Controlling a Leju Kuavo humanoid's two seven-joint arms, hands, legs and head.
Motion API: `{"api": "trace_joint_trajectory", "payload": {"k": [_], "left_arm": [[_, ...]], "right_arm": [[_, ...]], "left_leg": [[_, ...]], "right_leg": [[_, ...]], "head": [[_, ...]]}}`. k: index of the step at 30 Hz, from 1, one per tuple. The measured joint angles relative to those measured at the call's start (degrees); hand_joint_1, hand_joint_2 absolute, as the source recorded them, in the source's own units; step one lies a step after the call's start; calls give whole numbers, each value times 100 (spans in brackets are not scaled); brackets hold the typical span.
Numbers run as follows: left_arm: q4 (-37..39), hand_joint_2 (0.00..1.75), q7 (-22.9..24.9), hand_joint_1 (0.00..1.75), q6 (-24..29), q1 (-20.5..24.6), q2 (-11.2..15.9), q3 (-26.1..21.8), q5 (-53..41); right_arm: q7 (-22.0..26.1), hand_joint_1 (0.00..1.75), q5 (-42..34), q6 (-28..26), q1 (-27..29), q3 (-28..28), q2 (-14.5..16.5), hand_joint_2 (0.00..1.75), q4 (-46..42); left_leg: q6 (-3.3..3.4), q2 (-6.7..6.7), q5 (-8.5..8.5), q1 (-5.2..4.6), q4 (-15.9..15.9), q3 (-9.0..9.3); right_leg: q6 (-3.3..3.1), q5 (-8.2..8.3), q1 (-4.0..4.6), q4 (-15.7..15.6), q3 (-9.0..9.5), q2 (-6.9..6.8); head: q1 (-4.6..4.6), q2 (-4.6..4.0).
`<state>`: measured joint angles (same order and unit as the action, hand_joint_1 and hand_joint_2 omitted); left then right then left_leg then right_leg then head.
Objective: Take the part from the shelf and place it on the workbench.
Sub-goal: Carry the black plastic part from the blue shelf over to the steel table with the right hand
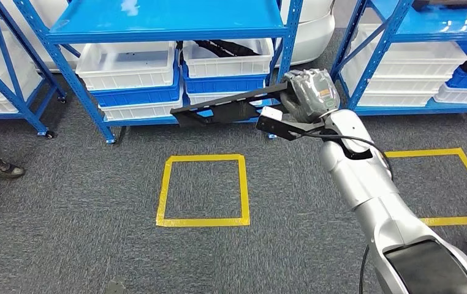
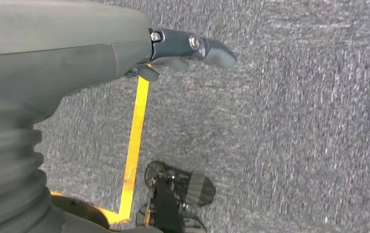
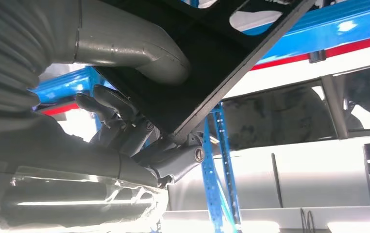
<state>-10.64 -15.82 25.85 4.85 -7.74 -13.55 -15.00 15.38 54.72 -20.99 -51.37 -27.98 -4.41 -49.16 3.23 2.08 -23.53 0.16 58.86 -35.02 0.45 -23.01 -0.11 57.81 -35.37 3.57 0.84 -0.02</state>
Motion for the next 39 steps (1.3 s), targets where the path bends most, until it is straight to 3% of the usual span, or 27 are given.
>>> {"api": "trace_joint_trajectory", "payload": {"k": [2,4,6,7,8,10,12,14,16,18,20,21,22,24,26,28,30,32,34,36,37,38,39], "left_arm": [[-1,175,-3,0,-24,-2,-3,-5,5],[-1,175,-4,0,-82,-8,-1,-7,7],[-1,175,-4,0,-126,-13,6,-9,8],[-1,175,-2,0,-132,-14,9,-10,8],[-1,175,-1,0,-132,-14,10,-11,8],[-1,175,1,0,-109,-14,8,-11,7],[-1,175,0,0,-94,-13,4,-11,3],[-1,175,1,0,-115,-14,4,-11,-2],[-1,175,3,0,-133,-14,13,-11,-6],[-1,175,5,0,-137,-16,23,-11,-9],[-1,175,7,0,-137,-19,28,-13,-10],[0,175,7,0,-137,-21,30,-14,-10],[1,175,7,0,-138,-22,31,-16,-10],[1,175,5,0,-142,-24,33,-25,-15],[0,175,3,0,-144,-26,42,-41,-24],[2,175,3,0,-149,-29,49,-55,-38],[0,175,2,0,-152,-28,50,-61,-51],[-2,175,2,0,-152,-22,50,-65,-57],[-2,175,2,0,-157,-19,47,-69,-62],[-2,175,3,0,-166,-20,45,-74,-63],[-2,175,5,0,-169,-19,44,-78,-65],[-2,175,8,0,-173,-18,43,-81,-70],[-2,175,13,0,-178,-17,41,-83,-78]], "right_arm": [[1,175,7,5,-38,8,-7,175,2],[1,175,7,16,-66,8,-10,175,8],[1,175,7,37,-62,5,-6,175,15],[1,175,7,45,-59,5,-4,175,18],[0,175,7,51,-60,5,-3,175,19],[-4,175,6,49,-69,6,-4,175,20],[-8,175,4,39,-75,8,1,175,20],[-8,175,-1,33,-76,10,-5,175,20],[-9,175,-2,32,-78,11,-17,175,19],[-16,175,6,32,-77,9,-13,175,17],[-31,175,13,32,-61,6,-9,175,17],[-39,175,14,32,-49,5,-11,175,17],[-51,175,15,32,-36,5,-14,175,17],[-77,175,16,32,-23,8,-20,175,16],[-93,175,17,32,-27,12,-25,175,13],[-101,175,21,27,-22,17,-34,175,11],[-107,175,26,20,-3,37,-58,175,4],[-108,175,25,16,-7,65,-102,175,-4],[-103,175,21,15,-23,78,-128,175,-7],[-97,175,20,13,-6,82,-135,175,-4],[-96,175,20,11,10,87,-144,175,-3],[-99,175,20,9,20,96,-155,175,-2],[-104,175,20,5,22,111,-168,175,-2]], "left_leg": [[21,-88,116,25,-140,38],[26,-171,167,28,-186,14],[7,-257,190,28,-183,-38],[-6,-297,202,29,-181,-59],[-20,-335,211,31,-176,-73],[-61,-399,213,20,-150,-88],[-125,-458,204,-5,-120,-96],[-191,-523,210,-6,-118,-100],[-253,-509,145,31,-40,-138],[-317,-369,-163,71,404,-314],[-368,-256,-565,89,1188,-635],[-381,-239,-655,94,1460,-751],[-384,-234,-644,98,1553,-786],[-357,-180,-305,105,1035,-524],[-303,43,-1,126,297,-159],[-265,174,44,121,-1,-31],[-222,82,55,109,-72,-19],[-154,-24,110,115,-193,40],[-106,-136,141,96,-263,77],[-89,-253,137,73,-263,69],[-88,-308,136,67,-261,65],[-90,-357,134,64,-258,63],[-96,-402,131,62,-252,64]], "right_leg": [[13,-154,13,258,-162,-130],[2,-506,-14,956,-494,-260],[57,-738,-55,1559,-753,-288],[112,-725,-80,1560,-726,-302],[174,-633,-100,1317,-569,-330],[250,-373,-120,464,-64,-490],[197,-230,-105,-37,213,-587],[99,-187,-92,-84,214,-521],[17,-144,-132,-99,208,-440],[-49,-110,-171,-111,210,-365],[-71,-103,-161,-108,201,-278],[-72,-103,-155,-106,199,-227],[-71,-103,-150,-102,201,-173],[-68,-105,-148,-97,218,-65],[-54,-101,-136,-94,206,33],[-2,-79,-145,-94,144,122],[80,-51,-151,-118,91,194],[115,-126,-123,28,-23,29],[77,-379,-112,628,-345,-217],[59,-608,-117,1345,-719,-283],[81,-621,-118,1482,-793,-294],[119,-552,-118,1387,-741,-309],[162,-420,-119,1071,-570,-348]], "head": [[-12,1],[-27,1],[-34,1],[-32,1],[-33,1],[-32,1],[-21,1],[-10,0],[-4,0],[9,0],[16,0],[15,0],[15,1],[16,1],[7,1],[17,1],[34,1],[15,1],[-13,1],[-24,1],[-25,2],[-26,1],[-28,1]]}}
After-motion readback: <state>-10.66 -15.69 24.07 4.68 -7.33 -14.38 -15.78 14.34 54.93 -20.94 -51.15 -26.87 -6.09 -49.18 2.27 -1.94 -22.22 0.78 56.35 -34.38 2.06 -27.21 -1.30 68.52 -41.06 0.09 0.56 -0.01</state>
